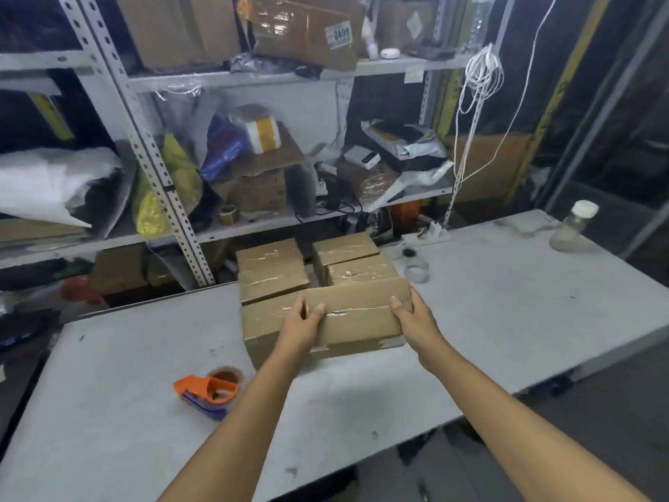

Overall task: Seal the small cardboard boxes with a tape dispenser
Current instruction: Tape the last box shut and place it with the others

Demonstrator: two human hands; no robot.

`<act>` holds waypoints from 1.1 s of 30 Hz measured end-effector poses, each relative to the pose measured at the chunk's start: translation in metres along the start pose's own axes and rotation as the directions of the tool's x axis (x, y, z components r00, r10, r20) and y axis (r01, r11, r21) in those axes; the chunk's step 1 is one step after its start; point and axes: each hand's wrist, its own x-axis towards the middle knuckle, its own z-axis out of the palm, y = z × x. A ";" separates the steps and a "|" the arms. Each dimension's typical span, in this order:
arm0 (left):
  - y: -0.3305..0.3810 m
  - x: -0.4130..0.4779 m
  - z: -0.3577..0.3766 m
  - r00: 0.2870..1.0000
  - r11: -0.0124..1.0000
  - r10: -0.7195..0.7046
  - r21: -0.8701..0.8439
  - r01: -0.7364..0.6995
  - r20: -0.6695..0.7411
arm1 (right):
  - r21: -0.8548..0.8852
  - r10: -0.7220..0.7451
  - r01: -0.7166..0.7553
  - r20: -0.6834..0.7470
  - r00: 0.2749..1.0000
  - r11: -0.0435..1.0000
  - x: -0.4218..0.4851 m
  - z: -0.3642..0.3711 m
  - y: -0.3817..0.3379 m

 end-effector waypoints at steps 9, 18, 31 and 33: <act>-0.018 0.054 0.060 0.998 0.990 0.006 -0.139 0.002 0.055 | -0.054 0.073 -0.076 -0.056 0.996 0.996 0.062 -0.035 0.024; -0.038 0.100 0.106 0.989 0.981 -0.131 -0.156 0.119 -0.068 | -0.076 0.143 -0.135 0.102 0.985 0.988 0.144 -0.056 0.063; -0.075 0.150 0.143 0.919 0.967 -0.245 -0.151 0.207 -0.310 | -0.170 0.211 -0.165 0.306 0.928 0.972 0.232 -0.052 0.116; -0.078 0.157 0.144 0.921 0.970 -0.235 -0.131 0.204 -0.310 | -0.190 0.206 -0.153 0.303 0.930 0.970 0.239 -0.050 0.116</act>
